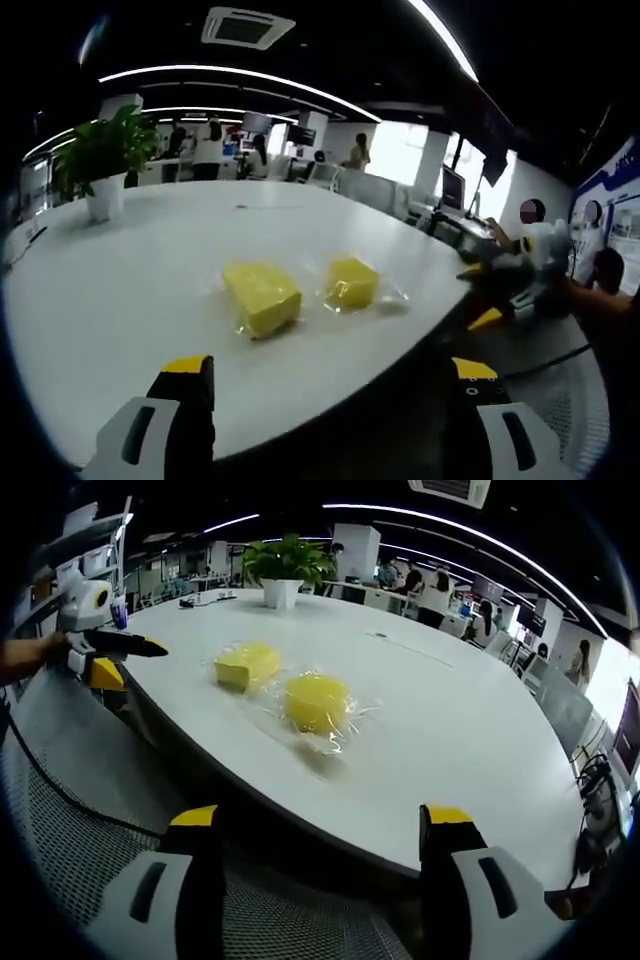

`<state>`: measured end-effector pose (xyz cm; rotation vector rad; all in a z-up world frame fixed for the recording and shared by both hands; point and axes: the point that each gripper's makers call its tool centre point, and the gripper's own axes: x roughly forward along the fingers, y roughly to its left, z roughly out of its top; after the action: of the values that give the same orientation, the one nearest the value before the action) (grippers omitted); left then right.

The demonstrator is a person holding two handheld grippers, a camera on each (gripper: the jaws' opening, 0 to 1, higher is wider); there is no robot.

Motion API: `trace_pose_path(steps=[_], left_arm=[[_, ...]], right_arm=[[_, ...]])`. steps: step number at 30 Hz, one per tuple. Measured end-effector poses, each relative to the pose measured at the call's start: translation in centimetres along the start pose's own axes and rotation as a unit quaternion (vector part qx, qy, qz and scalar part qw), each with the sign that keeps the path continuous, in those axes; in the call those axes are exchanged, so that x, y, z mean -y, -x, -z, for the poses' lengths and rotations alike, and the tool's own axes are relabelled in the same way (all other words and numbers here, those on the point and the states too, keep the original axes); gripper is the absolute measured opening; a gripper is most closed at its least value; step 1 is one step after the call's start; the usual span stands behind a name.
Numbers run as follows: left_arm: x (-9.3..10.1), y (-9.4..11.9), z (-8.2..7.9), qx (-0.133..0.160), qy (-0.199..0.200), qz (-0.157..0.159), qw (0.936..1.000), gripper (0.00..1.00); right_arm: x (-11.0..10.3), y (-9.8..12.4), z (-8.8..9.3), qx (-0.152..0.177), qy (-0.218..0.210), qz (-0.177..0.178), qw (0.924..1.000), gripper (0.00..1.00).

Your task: Compare the silicone blocks by pressing each to a similar depth, holding the contact briefly, and releasing to observe deformation and rebound differences across the visible hardness samples.

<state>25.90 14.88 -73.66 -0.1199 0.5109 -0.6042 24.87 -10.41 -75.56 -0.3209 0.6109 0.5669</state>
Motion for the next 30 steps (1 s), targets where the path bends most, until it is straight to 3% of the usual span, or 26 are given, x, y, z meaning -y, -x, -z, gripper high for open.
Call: trace_pose_path(steps=[10, 18, 25, 30], left_arm=[[-4.6, -3.6, -2.0, 0.007, 0.045, -0.025, 0.9986, 0.76], [-6.7, -6.3, -2.4, 0.001, 0.087, -0.045, 0.9952, 0.63], [-9.0, -7.9, -3.5, 0.023, 0.15, -0.07, 0.9859, 0.57], [-9.7, -8.9, -3.7, 0.014, 0.151, -0.076, 0.9855, 0.52]], right_arm=[[0.0, -0.1, 0.3, -0.007, 0.0, -0.001, 1.0, 0.74], [0.0, -0.1, 0.4, -0.011, 0.0, -0.003, 0.9999, 0.74], [-0.1, -0.2, 0.4, -0.014, 0.001, -0.005, 0.9999, 0.74], [-0.1, -0.2, 0.6, -0.016, 0.001, -0.006, 0.9998, 0.74]])
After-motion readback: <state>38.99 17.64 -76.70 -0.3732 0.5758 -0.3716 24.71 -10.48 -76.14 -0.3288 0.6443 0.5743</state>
